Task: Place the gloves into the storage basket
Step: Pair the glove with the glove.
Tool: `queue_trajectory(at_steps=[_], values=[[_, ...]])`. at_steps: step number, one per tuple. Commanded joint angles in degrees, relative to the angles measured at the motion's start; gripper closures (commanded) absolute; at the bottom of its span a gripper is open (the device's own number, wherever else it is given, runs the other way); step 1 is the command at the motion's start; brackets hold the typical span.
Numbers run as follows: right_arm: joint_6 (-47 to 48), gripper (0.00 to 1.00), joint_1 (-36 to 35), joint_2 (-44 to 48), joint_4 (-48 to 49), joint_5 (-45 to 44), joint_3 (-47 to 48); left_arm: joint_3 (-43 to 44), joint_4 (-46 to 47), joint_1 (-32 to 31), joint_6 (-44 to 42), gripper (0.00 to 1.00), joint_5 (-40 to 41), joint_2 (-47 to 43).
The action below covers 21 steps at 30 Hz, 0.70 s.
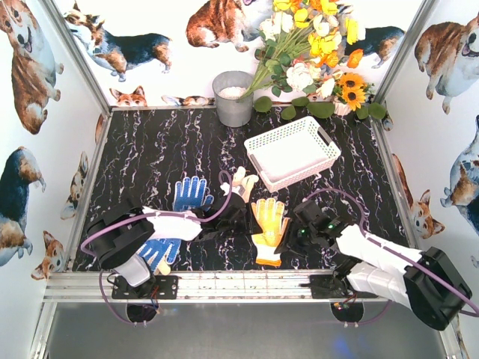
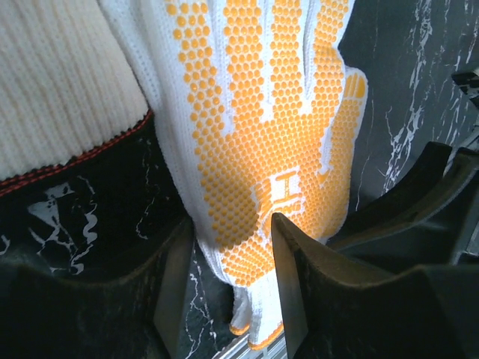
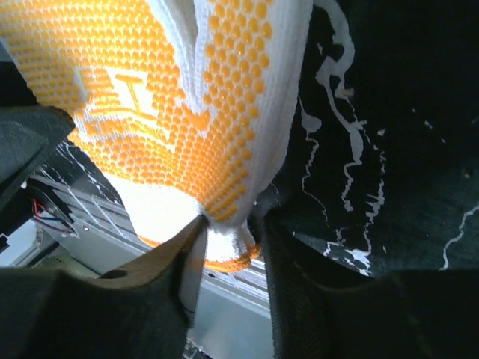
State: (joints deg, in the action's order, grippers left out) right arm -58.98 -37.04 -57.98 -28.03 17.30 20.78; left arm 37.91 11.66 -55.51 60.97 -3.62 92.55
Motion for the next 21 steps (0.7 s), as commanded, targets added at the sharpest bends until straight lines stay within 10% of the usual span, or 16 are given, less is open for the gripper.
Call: queue_trajectory(at_steps=[1,21], values=[[-0.22,0.67,-0.23,-2.40,4.41,-2.11,-0.37,-0.53,1.80,0.31,0.58,0.61,-0.45,1.67],[0.78,0.77,-0.32,-10.87,0.08,-6.66,2.33,-9.71,24.75,0.07,8.13,0.59,-7.75,1.47]])
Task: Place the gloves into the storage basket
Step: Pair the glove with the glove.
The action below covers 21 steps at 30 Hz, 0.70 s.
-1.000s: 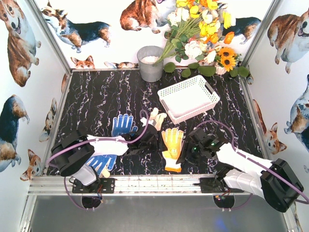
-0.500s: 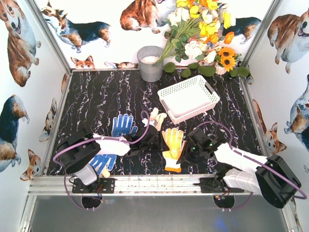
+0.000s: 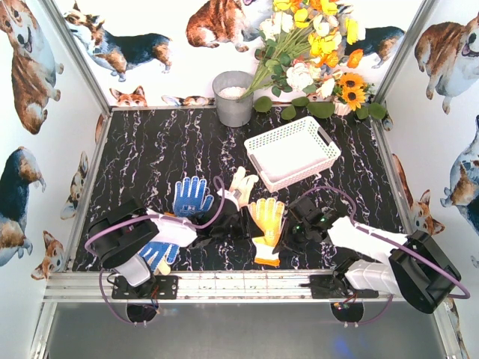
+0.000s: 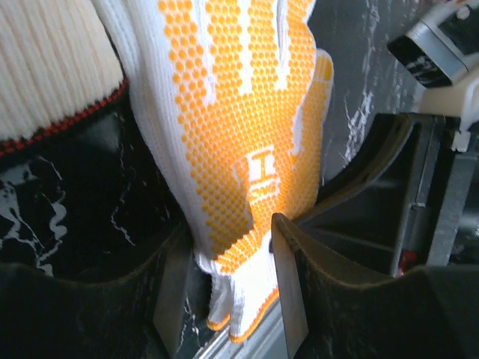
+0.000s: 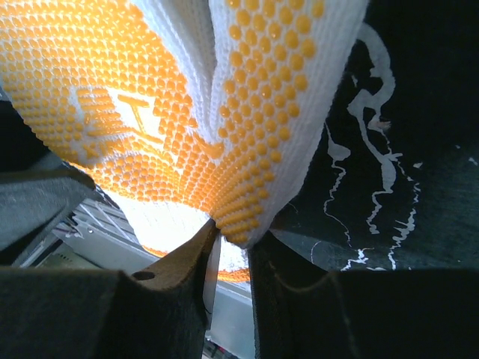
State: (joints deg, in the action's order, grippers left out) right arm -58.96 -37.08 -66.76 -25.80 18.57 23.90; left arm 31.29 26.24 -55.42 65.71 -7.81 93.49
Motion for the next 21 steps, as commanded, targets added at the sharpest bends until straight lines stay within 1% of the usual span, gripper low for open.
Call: queue_trajectory(at_steps=[1,2,4,12,16,21], values=[[0.84,0.77,-0.32,-2.30,-2.15,-7.87,-0.67,-3.34,11.72,0.02,3.96,0.58,-5.08,0.77],[0.86,0.77,-0.36,-2.38,-2.10,-7.85,-0.50,-2.83,11.59,-0.03,3.85,0.58,-6.62,2.89],[0.87,0.77,-0.49,-2.34,-2.14,-7.92,-0.39,-0.89,9.35,-0.59,2.70,0.57,-8.26,4.36],[-0.04,0.77,-0.62,-0.99,-2.06,-8.60,-0.65,-1.25,3.44,-1.11,3.59,0.57,-6.51,3.80],[-0.55,0.77,-0.71,-0.61,-1.64,-8.90,-1.04,-2.41,3.32,-1.17,4.52,0.58,-6.47,3.27],[-2.14,0.77,-0.71,0.23,0.03,-8.43,-1.99,-2.03,4.78,-2.06,5.05,0.59,-9.89,4.19]])
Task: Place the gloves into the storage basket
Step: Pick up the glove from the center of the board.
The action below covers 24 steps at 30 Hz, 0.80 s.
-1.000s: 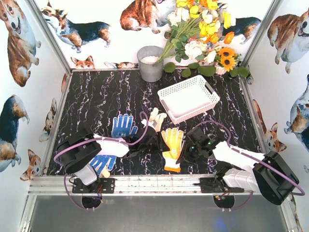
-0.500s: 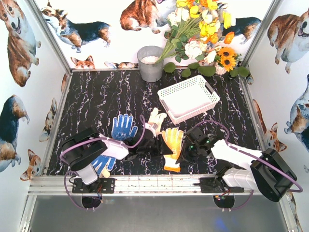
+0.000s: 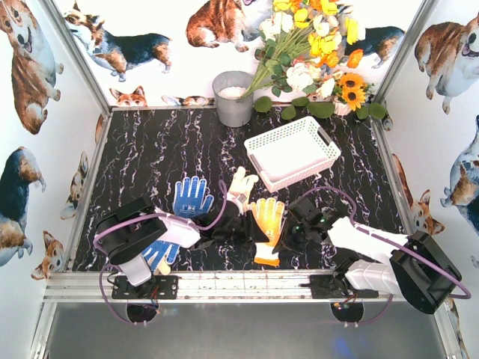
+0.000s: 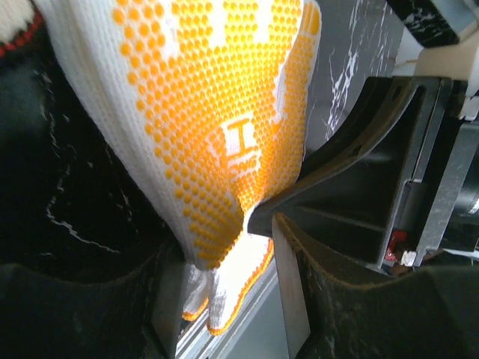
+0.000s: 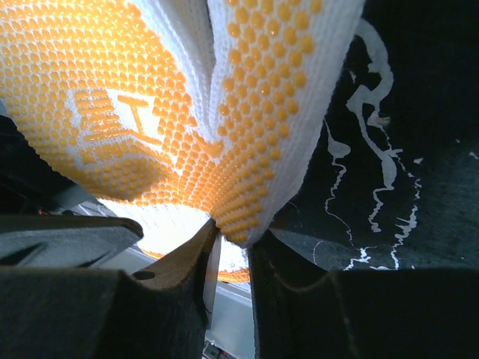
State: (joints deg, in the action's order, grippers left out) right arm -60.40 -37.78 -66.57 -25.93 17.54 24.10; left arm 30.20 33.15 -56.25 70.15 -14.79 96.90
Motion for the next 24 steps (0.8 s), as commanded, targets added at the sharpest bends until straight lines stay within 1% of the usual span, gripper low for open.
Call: queue_trajectory(at_steps=[1,6,11,14,16,19,22,24], values=[[-1.09,0.77,-0.01,0.30,0.49,-7.35,-2.35,-1.19,-2.24,-1.29,0.75,0.59,-2.96,0.41],[-2.83,0.76,-0.02,2.10,1.65,-8.02,-3.02,-2.46,-3.75,-1.59,1.12,0.59,-4.00,-0.69],[-3.99,0.76,-0.01,4.17,2.25,-8.22,-3.52,-1.45,0.58,-2.26,2.15,0.60,-6.61,2.66],[-4.19,0.76,-0.01,4.40,2.42,-8.39,-3.83,-1.70,3.94,-2.35,3.47,0.62,-6.67,3.80],[-4.31,0.76,-0.01,4.54,2.82,-8.32,-4.00,-1.96,4.02,-2.37,3.81,0.63,-6.51,3.90],[-4.68,0.75,-0.01,5.20,4.04,-7.56,-4.25,-2.77,3.61,-2.37,5.10,0.74,-5.91,3.20],[-4.73,0.72,-0.01,6.66,3.82,-7.00,-3.37,-4.14,4.87,-2.50,7.80,0.89,-5.53,1.76],[-4.96,0.69,-0.01,7.95,3.18,-7.06,-2.74,-4.68,5.66,-2.54,9.34,0.94,-5.49,0.24]])
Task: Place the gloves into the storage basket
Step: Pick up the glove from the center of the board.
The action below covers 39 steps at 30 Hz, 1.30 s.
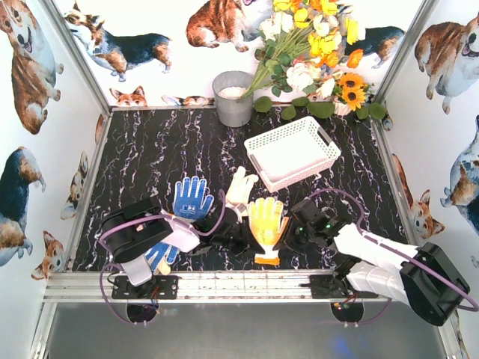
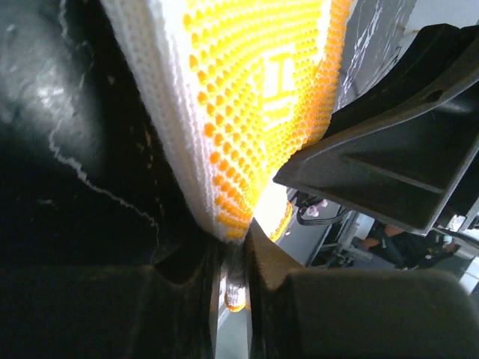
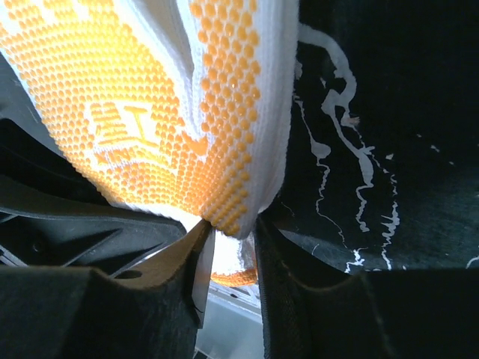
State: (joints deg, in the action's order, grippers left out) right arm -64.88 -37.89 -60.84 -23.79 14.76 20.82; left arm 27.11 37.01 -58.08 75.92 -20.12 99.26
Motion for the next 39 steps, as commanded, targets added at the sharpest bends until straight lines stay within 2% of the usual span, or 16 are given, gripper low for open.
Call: queue_trajectory(at_steps=[1,4,6,8,10,12,15,21,25,32,39], values=[[-0.61,0.67,0.10,3.02,0.73,-4.38,0.87,-1.39,1.29,-0.65,3.89,0.97,-0.11,-2.87],[-1.98,0.58,0.18,5.09,-0.84,-6.18,1.73,0.15,-2.33,-0.43,3.87,1.00,0.48,-4.27],[-1.25,0.46,1.12,6.70,-1.66,-7.05,2.28,0.54,-2.81,0.06,5.16,1.00,0.75,-6.53],[0.35,0.38,4.25,8.16,-3.03,-6.15,3.35,-0.06,-0.96,0.89,7.22,1.00,0.58,-7.33],[1.76,0.37,7.49,9.39,-4.22,-4.33,4.31,-0.35,-0.02,1.78,8.57,1.00,0.08,-7.80],[2.45,0.30,9.81,10.43,-4.50,-2.83,4.37,-0.55,0.82,2.36,9.77,1.00,-0.17,-8.38],[0.91,0.26,10.81,11.00,-2.37,-0.19,2.54,-0.66,1.58,2.86,11.07,1.00,-0.25,-9.28],[-6.91,0.21,10.73,10.18,10.18,7.15,-4.60,-1.53,5.70,3.18,14.32,1.00,-0.80,-8.82],[-11.61,0.19,10.14,9.60,17.70,6.93,-8.63,-2.13,8.41,3.15,16.08,1.00,-1.12,-8.22],[-15.31,0.20,9.04,5.02,25.83,5.43,-10.42,-2.56,9.74,3.16,17.07,1.00,-2.03,-7.68],[-17.16,0.22,8.27,1.48,30.32,4.41,-11.02,-2.48,11.24,3.15,17.83,1.00,-3.37,-7.98]])
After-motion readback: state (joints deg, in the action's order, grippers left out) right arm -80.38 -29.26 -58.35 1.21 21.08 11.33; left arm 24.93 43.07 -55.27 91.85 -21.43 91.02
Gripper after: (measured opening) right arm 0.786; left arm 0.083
